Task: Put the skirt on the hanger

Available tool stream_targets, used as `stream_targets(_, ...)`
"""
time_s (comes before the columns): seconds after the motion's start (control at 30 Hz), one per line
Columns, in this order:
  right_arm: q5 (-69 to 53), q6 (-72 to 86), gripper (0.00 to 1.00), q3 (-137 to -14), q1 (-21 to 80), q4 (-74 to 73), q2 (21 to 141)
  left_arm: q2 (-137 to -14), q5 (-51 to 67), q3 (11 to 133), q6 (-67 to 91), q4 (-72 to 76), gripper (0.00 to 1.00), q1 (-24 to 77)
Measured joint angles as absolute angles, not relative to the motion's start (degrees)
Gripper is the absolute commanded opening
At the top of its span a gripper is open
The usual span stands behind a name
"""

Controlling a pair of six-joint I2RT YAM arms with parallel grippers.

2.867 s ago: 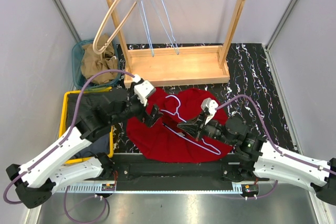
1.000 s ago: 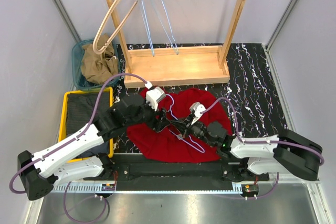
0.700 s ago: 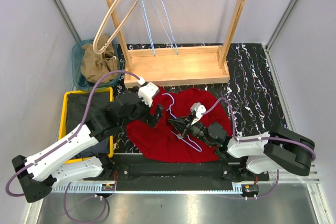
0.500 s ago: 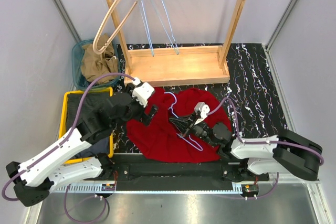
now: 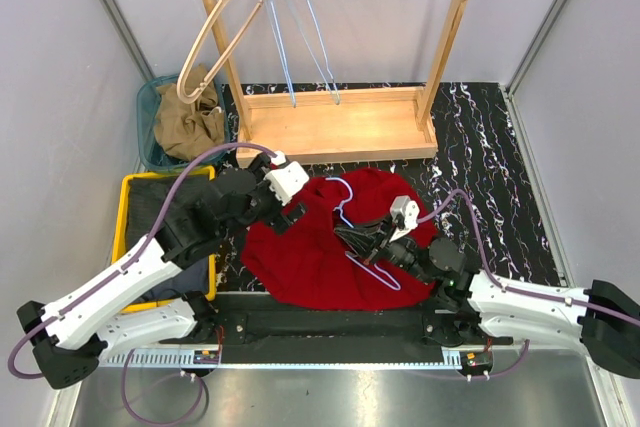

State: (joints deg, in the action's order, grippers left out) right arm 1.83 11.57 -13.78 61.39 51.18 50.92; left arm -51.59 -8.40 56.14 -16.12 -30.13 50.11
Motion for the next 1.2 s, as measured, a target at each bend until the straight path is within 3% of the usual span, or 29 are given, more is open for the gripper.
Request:
stream_targets(0.33, -1.61, 11.6, 0.0, -13.87, 61.39, 43.42, 45.28, -55.61, 5.5, 64.25, -19.7, -30.81, 0.89, 50.09)
stream_targets(0.7, -4.19, 11.6, 0.0, -14.85, 61.39, 36.84, 39.7, -62.65, 17.89, 67.4, -23.33, -41.17, 0.75, 50.09)
stream_targets(0.8, -4.27, 11.62, 0.0, -14.87, 61.39, 36.64, 39.48, -62.65, 19.38, 67.4, -23.81, -42.3, 0.59, 50.09)
stream_targets(1.07, -6.83, 11.77, 0.0, -15.86, 61.39, 33.56, 39.48, -65.89, 19.66, 68.18, -23.03, -42.11, 0.46, 49.98)
stream_targets(1.1, -7.03, 11.79, 0.0, -15.94, 61.39, 33.47, 39.48, -65.93, 19.73, 68.18, -22.85, -42.02, 0.34, 49.98)
stream_targets(1.2, -6.94, 11.84, 0.0, -16.43, 61.32, 32.56, 38.92, -65.93, 20.51, 68.16, -22.94, -41.71, 0.1, 49.98)
